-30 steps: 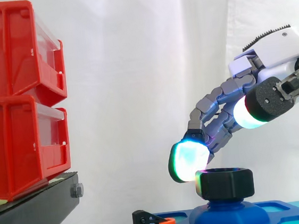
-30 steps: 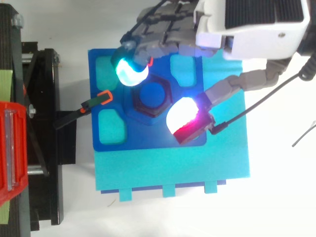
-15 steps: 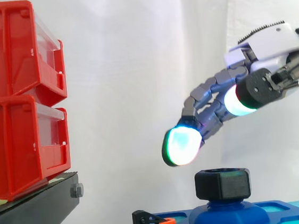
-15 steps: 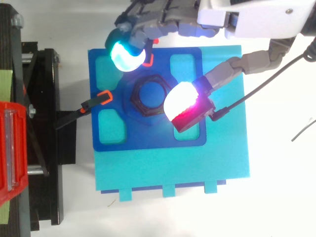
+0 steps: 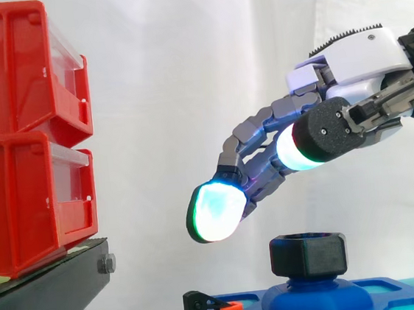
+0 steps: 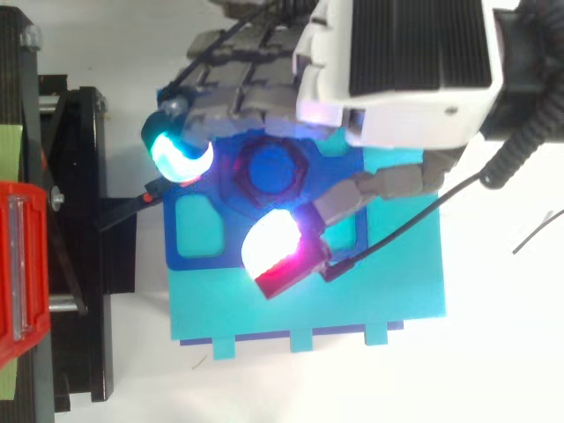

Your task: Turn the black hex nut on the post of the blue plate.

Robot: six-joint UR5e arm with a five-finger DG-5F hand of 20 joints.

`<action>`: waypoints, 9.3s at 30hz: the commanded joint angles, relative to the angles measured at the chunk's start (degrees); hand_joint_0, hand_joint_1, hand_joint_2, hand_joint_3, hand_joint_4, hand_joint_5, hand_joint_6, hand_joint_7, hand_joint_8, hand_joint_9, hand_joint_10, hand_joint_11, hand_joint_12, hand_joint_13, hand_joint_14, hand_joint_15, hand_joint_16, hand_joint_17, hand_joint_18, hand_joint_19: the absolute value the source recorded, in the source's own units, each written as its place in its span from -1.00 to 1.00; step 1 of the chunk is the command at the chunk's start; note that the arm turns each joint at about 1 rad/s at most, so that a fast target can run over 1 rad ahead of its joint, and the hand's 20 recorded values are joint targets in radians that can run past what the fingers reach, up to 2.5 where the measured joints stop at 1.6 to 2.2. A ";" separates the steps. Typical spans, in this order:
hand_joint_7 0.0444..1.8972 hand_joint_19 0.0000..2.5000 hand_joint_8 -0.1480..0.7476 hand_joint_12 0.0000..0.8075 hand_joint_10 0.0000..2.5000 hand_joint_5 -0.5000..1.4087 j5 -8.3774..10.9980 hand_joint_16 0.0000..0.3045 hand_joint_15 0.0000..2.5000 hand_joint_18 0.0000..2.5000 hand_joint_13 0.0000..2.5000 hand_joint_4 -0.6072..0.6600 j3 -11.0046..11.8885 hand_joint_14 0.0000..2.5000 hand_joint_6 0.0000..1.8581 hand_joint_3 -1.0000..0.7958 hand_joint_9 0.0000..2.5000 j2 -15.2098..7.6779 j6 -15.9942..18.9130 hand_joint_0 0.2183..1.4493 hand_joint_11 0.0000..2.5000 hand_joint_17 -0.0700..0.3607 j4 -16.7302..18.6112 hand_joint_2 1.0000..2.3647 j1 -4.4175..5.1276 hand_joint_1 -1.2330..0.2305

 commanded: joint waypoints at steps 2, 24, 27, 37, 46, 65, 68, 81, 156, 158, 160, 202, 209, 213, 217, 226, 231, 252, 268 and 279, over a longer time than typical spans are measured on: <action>-0.31 -0.92 -0.12 -0.07 -1.00 -0.70 1.71 -0.62 -0.96 -1.00 -0.77 0.23 0.03 -1.00 -0.46 -0.44 -0.71 -0.16 0.00 -0.58 -1.00 -0.08 0.15 -1.00 1.32 0.06; -0.31 -0.90 -0.12 -0.07 -1.00 -0.69 3.55 -0.62 -0.96 -0.99 -0.74 0.24 0.03 -1.00 -0.46 -0.44 -0.70 -0.16 0.18 -0.58 -1.00 -0.07 -3.46 -1.00 3.42 0.06; -0.31 -0.90 -0.12 -0.07 -1.00 -0.69 3.03 -0.62 -0.96 -0.99 -0.74 0.24 0.03 -1.00 -0.46 -0.44 -0.70 -0.16 0.18 -0.58 -1.00 -0.07 -4.69 -1.00 3.34 0.06; -0.31 -0.90 -0.12 -0.07 -1.00 -0.69 1.53 -0.62 -0.95 -0.98 -0.73 0.24 1.35 -1.00 -0.46 -0.44 -0.70 -0.16 0.18 -0.57 -1.00 -0.07 -6.88 -1.00 2.72 0.06; -0.31 -0.90 -0.11 -0.07 -1.00 -0.69 1.53 -0.62 -0.95 -0.97 -0.72 0.24 2.40 -1.00 -0.46 -0.44 -0.70 -0.08 0.09 -0.58 -1.00 -0.07 -8.38 -1.00 2.28 0.06; -0.31 -0.89 -0.11 -0.06 -1.00 -0.69 -3.13 -0.62 -0.95 -0.96 -0.72 0.24 2.40 -1.00 -0.46 -0.44 -0.70 -0.16 -2.72 -0.57 -1.00 -0.07 -10.75 -1.00 -1.67 0.06; -0.31 -0.89 -0.11 -0.06 -1.00 -0.69 -4.18 -0.62 -0.94 -0.96 -0.72 0.24 2.40 -1.00 -0.46 -0.44 -0.70 -0.16 -3.25 -0.57 -1.00 -0.07 -11.02 -1.00 -2.46 0.06; -0.31 -0.88 -0.11 -0.06 -1.00 -0.69 -8.66 -0.62 -0.94 -0.95 -0.71 0.24 3.46 -1.00 -0.46 -0.44 -0.70 -0.16 -4.22 -0.57 -1.00 -0.07 -10.66 -1.00 -5.72 0.05; -0.20 -0.87 -0.10 -0.06 -1.00 -0.68 -7.87 -0.62 -0.93 -0.92 -0.69 0.27 4.60 -1.00 -0.46 -0.44 -0.68 -1.75 -5.45 -0.58 -1.00 -0.07 -10.05 -1.00 -3.43 0.08; -0.20 -0.87 -0.10 -0.06 -1.00 -0.68 -8.40 -0.62 -0.93 -0.92 -0.69 0.27 4.51 -1.00 -0.46 -0.44 -0.68 -1.83 -5.45 -0.58 -1.00 -0.07 -10.05 -1.00 -3.96 0.08; -0.20 -0.88 -0.10 -0.06 -1.00 -0.68 -9.01 -0.62 -0.94 -0.92 -0.69 0.27 4.60 -1.00 -0.46 -0.44 -0.68 -1.83 -5.45 -0.58 -1.00 -0.07 -9.96 -1.00 -4.49 0.07; -0.20 -0.86 -0.09 -0.06 -1.00 -0.68 -4.27 -0.62 -0.93 -0.89 -0.67 0.28 4.60 -1.00 -0.46 -0.44 -0.67 -1.83 -4.22 -0.57 -1.00 -0.07 -6.18 -1.00 1.40 0.08; -0.20 -0.86 -0.09 -0.06 -1.00 -0.68 -4.62 -0.62 -0.93 -0.88 -0.67 0.29 4.60 -1.00 -0.46 -0.44 -0.67 -1.75 -4.22 -0.57 -1.00 -0.07 -7.68 -1.00 1.14 0.08; -0.20 -0.86 -0.09 -0.06 -1.00 -0.68 -4.71 -0.62 -0.92 -0.88 -0.66 0.28 4.60 -1.00 -0.46 -0.44 -0.67 -1.83 -4.22 -0.57 -1.00 -0.07 -8.47 -1.00 0.79 0.08; -0.20 -0.86 -0.09 -0.05 -1.00 -0.68 -4.88 -0.62 -0.92 -0.88 -0.66 0.29 4.69 -1.00 -0.46 -0.44 -0.67 -1.83 -4.31 -0.57 -1.00 -0.07 -9.26 -1.00 0.26 0.08; -0.20 -0.85 -0.09 -0.05 -1.00 -0.68 -6.82 -0.62 -0.92 -0.87 -0.65 0.29 4.60 -1.00 -0.46 -0.44 -0.67 -1.83 -4.92 -0.57 -1.00 -0.08 -9.43 -1.00 -1.41 0.08; -0.20 -0.85 -0.09 -0.05 -1.00 -0.68 -8.31 -0.62 -0.92 -0.87 -0.65 0.29 4.60 -1.00 -0.46 -0.44 -0.67 -1.83 -4.92 -0.57 -1.00 -0.08 -9.43 -1.00 -2.64 0.08; -0.21 -0.85 -0.09 -0.05 -1.00 -0.68 -13.67 -0.62 -0.91 -0.86 -0.64 0.29 5.74 -1.00 -0.46 -0.44 -0.67 -1.83 -6.68 -0.57 -1.00 -0.07 -7.68 -1.00 -6.68 0.08; -0.21 -0.85 -0.08 -0.03 -1.00 -0.68 -7.70 -0.61 -0.92 -0.86 -0.66 0.28 5.66 -1.00 -0.46 -0.44 -0.68 -1.83 -6.42 -0.60 -1.00 -0.06 -5.30 -1.00 -1.41 0.11; -0.18 -0.85 -0.08 -0.04 -1.00 -0.67 -5.94 -0.61 -0.92 -0.86 -0.65 0.32 5.66 -1.00 -0.46 -0.44 -0.68 -1.83 -6.06 -0.60 -1.00 -0.06 -7.32 -1.00 0.44 0.13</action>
